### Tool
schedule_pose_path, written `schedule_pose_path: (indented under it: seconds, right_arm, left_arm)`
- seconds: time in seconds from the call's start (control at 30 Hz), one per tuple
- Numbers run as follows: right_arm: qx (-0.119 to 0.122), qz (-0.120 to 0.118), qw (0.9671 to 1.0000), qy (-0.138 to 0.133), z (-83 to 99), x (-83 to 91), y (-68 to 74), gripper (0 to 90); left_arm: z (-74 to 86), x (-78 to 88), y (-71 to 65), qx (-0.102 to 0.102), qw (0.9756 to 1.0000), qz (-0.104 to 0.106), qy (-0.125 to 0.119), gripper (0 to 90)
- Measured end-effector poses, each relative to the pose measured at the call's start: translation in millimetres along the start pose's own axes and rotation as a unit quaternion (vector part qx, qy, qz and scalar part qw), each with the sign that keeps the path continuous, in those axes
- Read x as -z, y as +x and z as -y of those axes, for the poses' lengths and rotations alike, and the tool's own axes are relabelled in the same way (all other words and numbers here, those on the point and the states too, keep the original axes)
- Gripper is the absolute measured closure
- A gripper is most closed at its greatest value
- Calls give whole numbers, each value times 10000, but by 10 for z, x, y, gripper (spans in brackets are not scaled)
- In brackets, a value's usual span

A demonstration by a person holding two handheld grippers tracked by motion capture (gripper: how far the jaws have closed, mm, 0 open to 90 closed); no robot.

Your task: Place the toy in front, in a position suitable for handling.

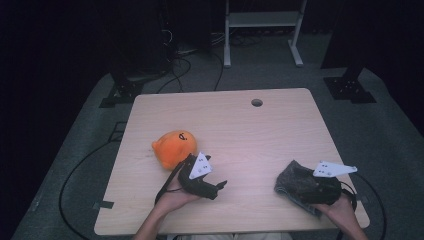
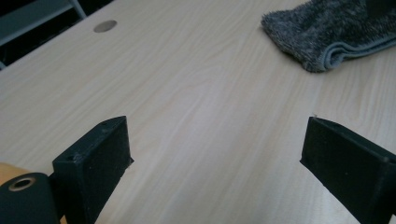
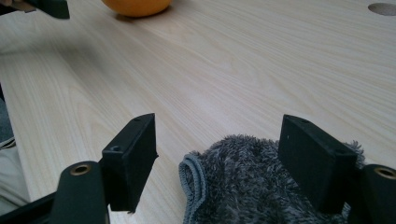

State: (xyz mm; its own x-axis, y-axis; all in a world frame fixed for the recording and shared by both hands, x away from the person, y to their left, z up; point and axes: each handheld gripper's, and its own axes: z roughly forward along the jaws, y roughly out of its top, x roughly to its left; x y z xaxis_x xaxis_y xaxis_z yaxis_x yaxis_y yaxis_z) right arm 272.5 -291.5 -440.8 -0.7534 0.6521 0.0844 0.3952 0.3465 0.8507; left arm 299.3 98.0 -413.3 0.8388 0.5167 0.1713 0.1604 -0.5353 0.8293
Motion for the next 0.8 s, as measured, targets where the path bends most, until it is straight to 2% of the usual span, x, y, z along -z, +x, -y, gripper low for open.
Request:
schedule_pose_path:
  seconds: [0.17,0.5,0.6,0.7,0.73,0.8]
  right_arm:
    - [2,-6,10000,-1,-5,-5,4,269]
    - [-1,-15,10000,18,-15,-11,5,269]
    - [13,-22,10000,11,-18,-11,5,269]
    - [3,-29,10000,26,-16,-14,1,269]
    - [3,-42,10000,23,-17,-16,2,269]
    - [-7,-43,10000,27,-19,-17,4,269]
  left_arm:
    - [-14,98,140,101,9997,-169,-120,73]
    - [-1,258,434,207,9982,-543,-121,69]
    - [18,319,538,235,9971,-701,-155,69]
    - [41,349,597,272,9966,-775,-115,69]
    - [67,381,650,304,9955,-893,-126,69]
    - [80,399,678,330,9950,-931,-130,69]
